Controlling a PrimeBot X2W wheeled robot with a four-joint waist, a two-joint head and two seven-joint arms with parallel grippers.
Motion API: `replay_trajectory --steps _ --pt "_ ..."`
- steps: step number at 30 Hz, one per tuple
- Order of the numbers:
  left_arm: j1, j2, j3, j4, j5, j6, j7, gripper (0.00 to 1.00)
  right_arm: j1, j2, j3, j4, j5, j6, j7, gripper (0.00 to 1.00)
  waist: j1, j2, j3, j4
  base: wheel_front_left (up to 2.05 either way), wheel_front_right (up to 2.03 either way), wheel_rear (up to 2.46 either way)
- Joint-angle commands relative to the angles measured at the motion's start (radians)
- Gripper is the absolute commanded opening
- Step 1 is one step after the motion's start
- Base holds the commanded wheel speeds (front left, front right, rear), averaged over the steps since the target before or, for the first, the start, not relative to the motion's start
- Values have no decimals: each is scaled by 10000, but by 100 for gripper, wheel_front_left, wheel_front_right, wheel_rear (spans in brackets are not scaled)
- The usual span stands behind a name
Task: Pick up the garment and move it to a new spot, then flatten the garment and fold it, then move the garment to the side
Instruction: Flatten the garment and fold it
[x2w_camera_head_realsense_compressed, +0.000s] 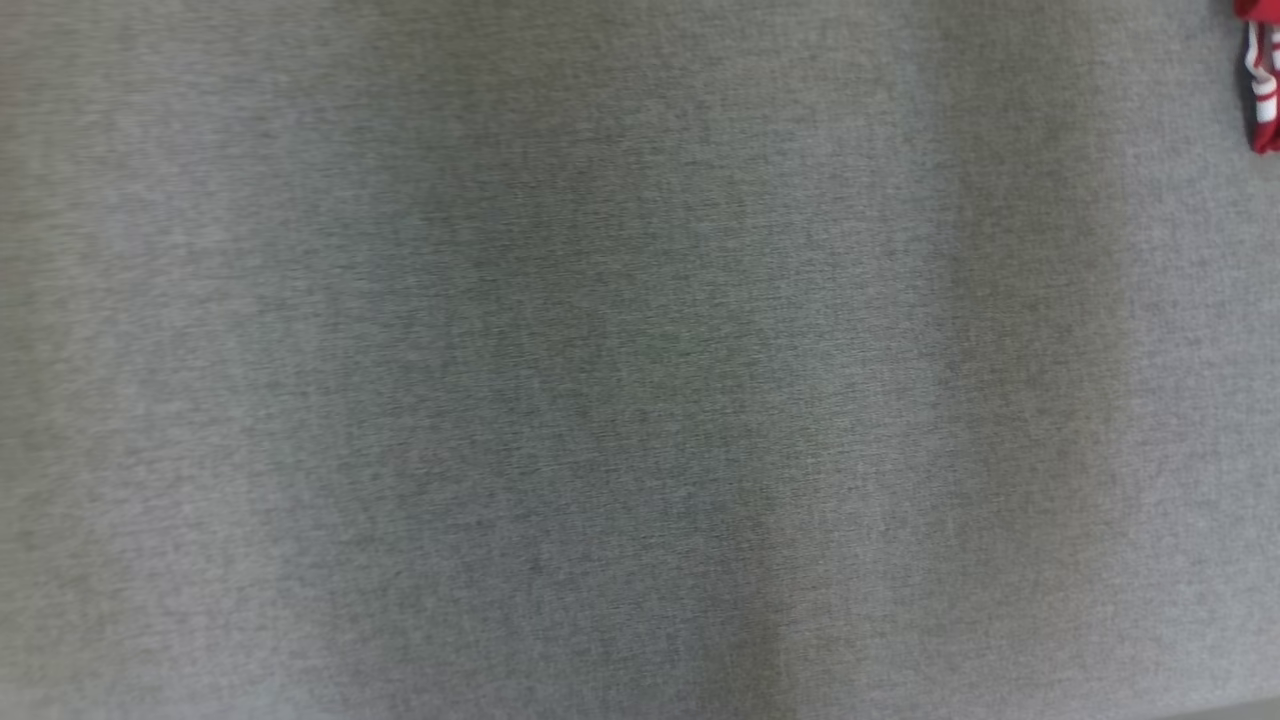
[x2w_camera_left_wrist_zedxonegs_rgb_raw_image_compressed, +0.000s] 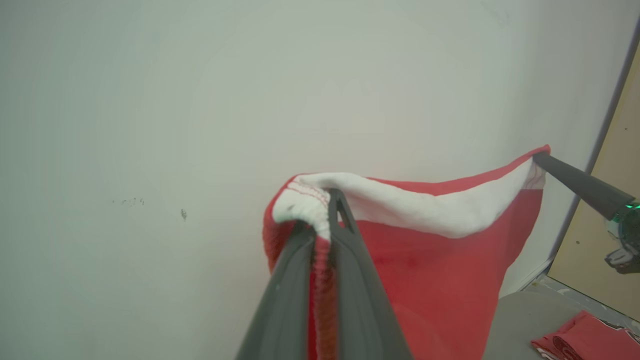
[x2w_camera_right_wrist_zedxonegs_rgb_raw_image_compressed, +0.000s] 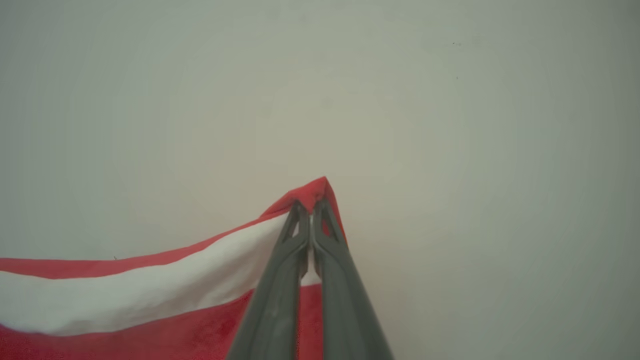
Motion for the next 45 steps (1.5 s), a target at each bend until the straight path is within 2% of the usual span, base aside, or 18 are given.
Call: replay_trajectory --steps 1,4,6,10,13,16,19,20,24,29,37,38,45 --pt "-47 167 -75 -32 -215 21 -102 0 -24 39 83 111 -135 -28 -122 0 -3 -2 160 -193 0 0 0" --pt "545 402 -448 -422 -741 21 -419 0 349 139 275 330 -70 -28 -483 0 -3 -2 65 -189 0 0 0" --pt "945 653 -730 -699 -1030 21 -737 0 685 -36 411 361 20 -28 -708 0 -3 -2 -70 -110 0 0 0" --pt "2201 769 -986 -1284 -1694 21 -1589 0 1803 -356 717 164 257 -28 -1154 0 -3 -2 -571 85 0 0 0" --pt "3351 1065 -1103 -1728 -1786 21 -1888 0 3043 -511 982 -254 600 -28 -1325 0 -3 -2 -1049 134 0 0 0" --pt "4670 1232 -797 -2291 -1736 21 -1970 0 4422 -745 1159 -892 914 -28 -1396 0 -3 -2 -1520 157 0 0 0" --pt "6194 1324 -51 -2870 -1261 21 -1970 0 5877 -1003 1305 -1648 1239 -28 -1292 0 -3 -2 -1895 174 0 0 0" --pt "6194 1324 -51 -2870 -1261 21 -1970 0 5877 -1003 1305 -1648 1239 -28 -1292 0 -3 -2 -1895 174 0 0 0" --pt "8176 1115 806 -3563 -452 33 -1967 0 7866 -1426 1328 -2785 1582 -28 -998 0 -3 -2 -2336 237 0 0 0" --pt "10511 673 1137 -4187 537 31 -1969 0 10293 -1704 899 -4186 1764 -28 -647 0 -3 -2 -2819 256 0 0 0" --pt "13708 -145 2299 -4662 1703 46 -1970 0 13758 -1498 -98 -6002 1587 -28 179 0 -3 -2 -3478 113 0 0 0" --pt "14387 -230 2530 -4786 2098 28 -1970 0 14465 -1403 -264 -6379 1512 -28 365 0 -3 -2 -3652 68 0 0 0" --pt "16363 -607 2910 -5025 2953 22 -1971 0 16575 -984 -1044 -7520 1369 -28 1004 0 -3 -2 -4272 106 0 0 0"
